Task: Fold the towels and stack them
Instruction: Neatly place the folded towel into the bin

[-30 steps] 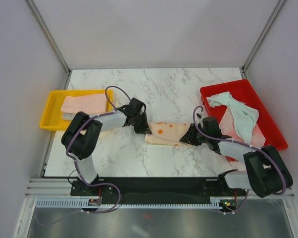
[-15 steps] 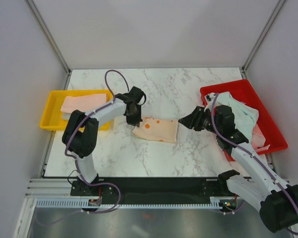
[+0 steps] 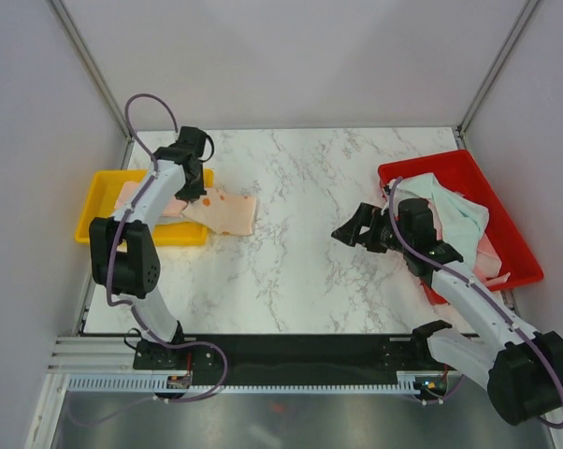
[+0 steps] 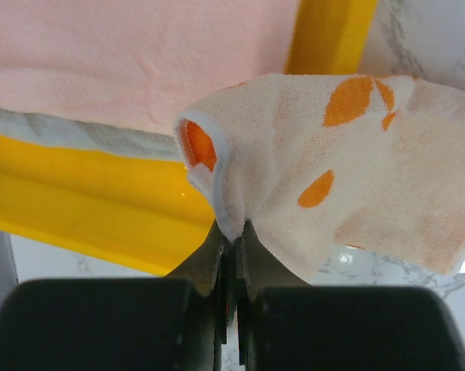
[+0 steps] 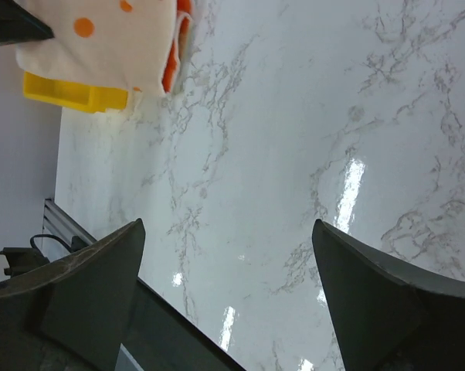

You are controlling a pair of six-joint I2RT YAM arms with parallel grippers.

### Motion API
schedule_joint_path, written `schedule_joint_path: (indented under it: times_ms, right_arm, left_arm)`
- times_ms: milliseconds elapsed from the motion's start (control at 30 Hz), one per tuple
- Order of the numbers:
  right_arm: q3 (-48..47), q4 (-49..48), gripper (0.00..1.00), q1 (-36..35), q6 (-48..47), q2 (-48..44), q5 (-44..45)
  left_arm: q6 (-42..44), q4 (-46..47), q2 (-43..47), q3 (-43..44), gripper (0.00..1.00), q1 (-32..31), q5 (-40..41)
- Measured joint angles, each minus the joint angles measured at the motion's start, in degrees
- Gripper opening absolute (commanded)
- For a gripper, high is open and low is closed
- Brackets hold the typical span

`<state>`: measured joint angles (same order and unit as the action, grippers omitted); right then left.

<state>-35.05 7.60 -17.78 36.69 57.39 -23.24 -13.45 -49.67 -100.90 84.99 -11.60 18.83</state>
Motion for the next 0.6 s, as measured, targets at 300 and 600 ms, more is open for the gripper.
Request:
schedule_joint_path:
  times_ms: [300,600]
  right_arm:
    - [-1.01,0.13,0.98,0.0,-1.6,6.75,1.07]
    - [-1.14,-0.76,0.98,0.0,-3.52,8.5,1.05]
  left_arm:
    - [6.01,0.07,-5.73,10.21,0.02,8.31,3.41]
    - [10.38,1.75,-7.52,12.13,0.02,13.79,2.84]
